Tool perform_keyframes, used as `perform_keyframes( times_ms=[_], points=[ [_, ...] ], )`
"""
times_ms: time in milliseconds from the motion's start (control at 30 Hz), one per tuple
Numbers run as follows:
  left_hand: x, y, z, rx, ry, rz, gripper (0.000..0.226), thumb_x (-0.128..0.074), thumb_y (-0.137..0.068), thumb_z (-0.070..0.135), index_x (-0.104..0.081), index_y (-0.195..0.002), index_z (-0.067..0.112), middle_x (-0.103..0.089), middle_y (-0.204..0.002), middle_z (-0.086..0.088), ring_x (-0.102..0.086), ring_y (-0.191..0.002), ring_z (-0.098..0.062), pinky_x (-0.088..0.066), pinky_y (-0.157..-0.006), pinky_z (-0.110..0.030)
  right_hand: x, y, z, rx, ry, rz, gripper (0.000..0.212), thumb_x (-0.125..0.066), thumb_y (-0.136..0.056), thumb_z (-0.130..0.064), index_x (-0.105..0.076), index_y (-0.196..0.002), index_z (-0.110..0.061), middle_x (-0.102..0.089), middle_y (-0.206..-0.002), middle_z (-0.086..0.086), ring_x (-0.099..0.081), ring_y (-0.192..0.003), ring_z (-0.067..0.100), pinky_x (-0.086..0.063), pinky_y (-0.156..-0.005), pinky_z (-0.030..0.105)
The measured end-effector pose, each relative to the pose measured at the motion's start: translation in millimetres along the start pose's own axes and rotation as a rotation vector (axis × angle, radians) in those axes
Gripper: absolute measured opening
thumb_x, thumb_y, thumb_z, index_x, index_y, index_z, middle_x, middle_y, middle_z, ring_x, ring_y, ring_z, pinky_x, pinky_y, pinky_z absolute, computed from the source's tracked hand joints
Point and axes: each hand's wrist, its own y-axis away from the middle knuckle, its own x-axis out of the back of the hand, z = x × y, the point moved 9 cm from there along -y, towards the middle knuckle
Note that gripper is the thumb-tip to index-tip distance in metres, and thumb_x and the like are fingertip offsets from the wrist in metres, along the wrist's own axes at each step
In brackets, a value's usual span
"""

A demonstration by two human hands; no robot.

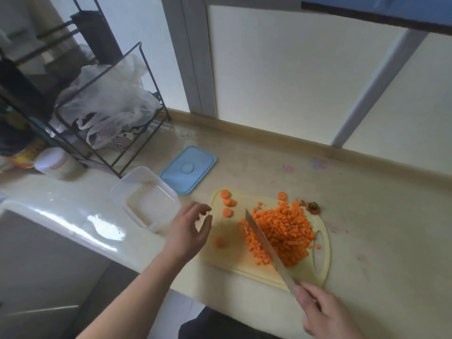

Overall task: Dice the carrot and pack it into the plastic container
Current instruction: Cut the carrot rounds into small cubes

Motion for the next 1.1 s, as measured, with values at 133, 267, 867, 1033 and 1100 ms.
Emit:
perform_keyframes(
  times_ms=[133,267,867,1033,1100],
  points=[
    [-36,51,5,-0.163,-0.036,-0.155,0.019,-0.072,-0.089,0.027,-0.066,-0.107,0.024,-0.064,-0.109,0.007,-0.061,-0.096,-0.011,-0.055,-0.082,-0.030,-21,-18,7,-0.074,-0.092,-0.113,0.017,-0.051,-0.094,-0.041,-0.065,-0.089,-0.032,-0.055,-0.046,0.003,-0.051,-0.043,0.009,-0.040,-0.057,0.025],
    [-48,64,5,-0.190,-0.032,-0.083,0.014,-0.067,-0.094,0.020,-0.070,-0.107,0.015,-0.064,-0.111,0.001,-0.061,-0.096,-0.017,-0.053,-0.084,-0.031,-46,-35,10,-0.120,-0.085,-0.212,0.016,-0.051,-0.092,-0.047,-0.061,-0.095,-0.035,-0.054,-0.045,0.001,-0.048,-0.040,0.008,-0.039,-0.050,0.024],
    [-55,60,4,-0.319,-0.033,-0.079,0.017,-0.061,-0.098,0.010,-0.075,-0.098,0.001,-0.070,-0.101,-0.010,-0.065,-0.087,-0.026,-0.054,-0.079,-0.035,-62,-36,-17,0.093,0.018,-0.223,0.055,-0.041,-0.062,-0.091,-0.057,-0.109,-0.066,-0.049,-0.053,-0.038,-0.041,-0.059,-0.013,-0.032,-0.062,0.008],
    [-56,60,2,-0.301,-0.008,-0.087,0.017,-0.061,-0.098,0.010,-0.076,-0.098,0.002,-0.071,-0.104,-0.009,-0.064,-0.089,-0.025,-0.053,-0.081,-0.032,-59,-37,-29,0.206,0.110,-0.194,0.055,-0.034,-0.075,-0.086,-0.053,-0.121,-0.062,-0.057,-0.113,-0.042,-0.049,-0.111,-0.016,-0.038,-0.090,0.003],
    [-56,60,0,-0.296,0.007,-0.089,0.019,-0.060,-0.100,0.012,-0.076,-0.099,0.002,-0.071,-0.106,-0.009,-0.064,-0.091,-0.025,-0.053,-0.082,-0.031,-59,-39,-28,0.230,0.115,-0.191,0.052,-0.037,-0.082,-0.078,-0.057,-0.124,-0.054,-0.049,-0.134,-0.035,-0.034,-0.134,-0.011,-0.025,-0.108,0.008]
  ],
)
